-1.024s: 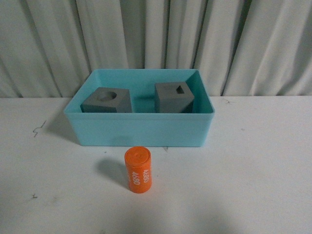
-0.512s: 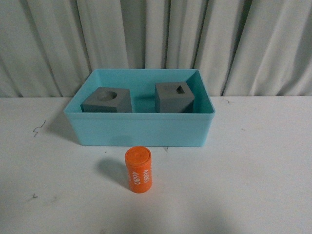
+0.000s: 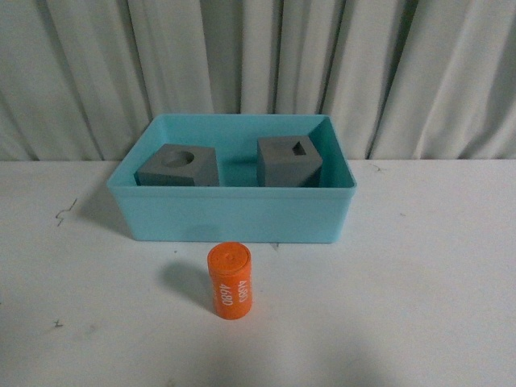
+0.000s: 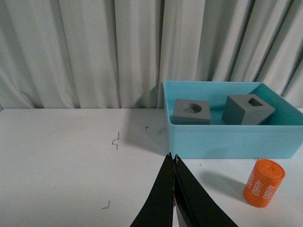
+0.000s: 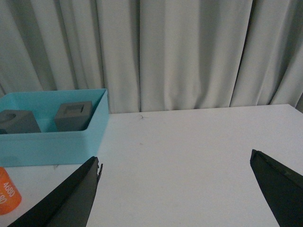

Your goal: Place gray and orange parts in blue box

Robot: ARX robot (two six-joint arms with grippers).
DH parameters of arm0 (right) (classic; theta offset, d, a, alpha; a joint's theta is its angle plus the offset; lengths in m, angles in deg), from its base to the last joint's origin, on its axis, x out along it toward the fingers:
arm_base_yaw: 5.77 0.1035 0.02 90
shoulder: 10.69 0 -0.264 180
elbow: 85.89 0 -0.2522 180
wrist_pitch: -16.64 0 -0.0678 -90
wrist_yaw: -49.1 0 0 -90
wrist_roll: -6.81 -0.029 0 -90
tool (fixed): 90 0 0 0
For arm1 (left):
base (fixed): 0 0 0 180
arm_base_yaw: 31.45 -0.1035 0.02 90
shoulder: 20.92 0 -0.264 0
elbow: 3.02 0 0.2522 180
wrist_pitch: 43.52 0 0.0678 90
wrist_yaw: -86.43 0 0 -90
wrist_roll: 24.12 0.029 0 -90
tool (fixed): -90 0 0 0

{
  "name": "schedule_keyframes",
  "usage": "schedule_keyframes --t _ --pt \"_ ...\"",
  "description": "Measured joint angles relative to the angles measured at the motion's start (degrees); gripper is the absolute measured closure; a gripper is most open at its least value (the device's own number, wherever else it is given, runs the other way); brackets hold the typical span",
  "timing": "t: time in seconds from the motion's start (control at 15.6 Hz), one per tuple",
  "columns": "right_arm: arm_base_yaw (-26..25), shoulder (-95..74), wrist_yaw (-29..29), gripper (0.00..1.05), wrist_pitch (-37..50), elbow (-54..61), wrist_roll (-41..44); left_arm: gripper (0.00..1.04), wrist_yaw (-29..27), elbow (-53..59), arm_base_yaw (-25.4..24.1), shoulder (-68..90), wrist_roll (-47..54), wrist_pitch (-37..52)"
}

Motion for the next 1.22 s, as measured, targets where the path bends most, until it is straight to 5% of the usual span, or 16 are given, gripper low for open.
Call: schedule_keyframes --t 0.19,0.26,0.7,1.02,1.09,1.22 --pt "0.0 0.02 -0.02 0.06 -0.04 0.0 0.0 1.03 0.13 0.0 0.0 -0.35 0.02 0.48" --pt "0.0 0.02 0.0 0.06 -0.04 0.0 0.0 0.81 0.13 0.0 0.0 -0.35 0.0 0.46" --pt "0.0 0.02 0.0 0.06 -0.04 0.0 0.0 0.07 0.13 0.0 0.0 -0.35 0.0 0.46" --pt "-0.2 -0.55 -0.04 0.06 -2.56 -0.5 -0.35 0.07 0.13 0.0 0.0 -0.35 0.07 0.46" --pt "-4.35 -8.85 -4.92 0.06 -12.2 -5.22 -2.12 0.07 0.11 0.0 0.0 -0.35 0.07 0.46" --pt "-18.45 -30.58 -16.87 0.06 -2.62 -11.74 1.27 0.07 0.15 0.0 0.0 -0.35 0.07 0.52"
